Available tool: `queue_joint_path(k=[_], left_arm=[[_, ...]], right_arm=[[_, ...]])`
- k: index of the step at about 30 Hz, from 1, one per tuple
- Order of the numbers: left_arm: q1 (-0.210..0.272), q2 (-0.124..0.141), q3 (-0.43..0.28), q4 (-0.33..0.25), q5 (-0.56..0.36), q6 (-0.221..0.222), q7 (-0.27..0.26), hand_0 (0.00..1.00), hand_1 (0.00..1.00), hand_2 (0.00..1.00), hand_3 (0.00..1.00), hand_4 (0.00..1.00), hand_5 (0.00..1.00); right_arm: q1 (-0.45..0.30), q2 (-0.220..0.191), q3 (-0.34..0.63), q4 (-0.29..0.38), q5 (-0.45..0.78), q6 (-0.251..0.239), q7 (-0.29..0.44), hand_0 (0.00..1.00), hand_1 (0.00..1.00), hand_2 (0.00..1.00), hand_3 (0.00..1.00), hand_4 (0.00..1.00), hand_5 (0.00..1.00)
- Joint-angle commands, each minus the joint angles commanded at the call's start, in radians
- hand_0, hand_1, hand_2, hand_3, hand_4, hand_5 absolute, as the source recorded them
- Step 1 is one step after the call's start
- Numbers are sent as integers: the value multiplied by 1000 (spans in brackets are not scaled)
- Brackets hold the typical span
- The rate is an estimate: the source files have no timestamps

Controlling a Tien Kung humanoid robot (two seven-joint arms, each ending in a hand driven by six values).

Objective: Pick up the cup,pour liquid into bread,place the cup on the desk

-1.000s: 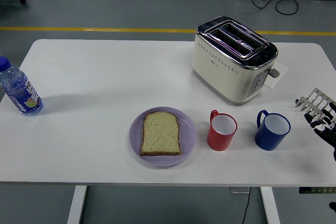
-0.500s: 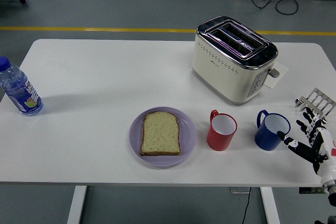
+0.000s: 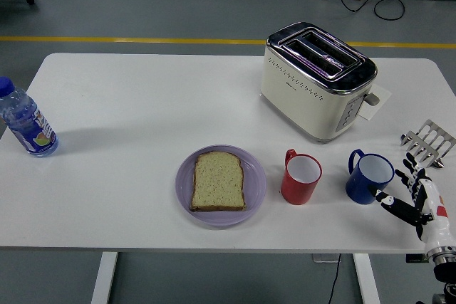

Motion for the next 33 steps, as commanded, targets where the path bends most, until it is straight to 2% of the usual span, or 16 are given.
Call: queue_joint_path(k=[10, 26, 33], left_arm=[[2, -2, 5, 0, -4, 1, 0, 633, 641, 651, 503, 241, 860], [10, -6, 19, 0, -10, 1, 0, 633, 642, 651, 503, 240, 862], [11, -7, 19, 0, -10, 1, 0, 633, 641, 651, 504, 241, 861]], right_arm=[[40, 19, -46, -67, -2, -56, 33, 998, 907, 998, 998, 979, 175], [85, 45, -111, -149, 41, -90, 89, 998, 909, 998, 998, 979, 177], [136, 66, -146, -208, 71, -133, 136, 998, 911, 998, 998, 979, 177]])
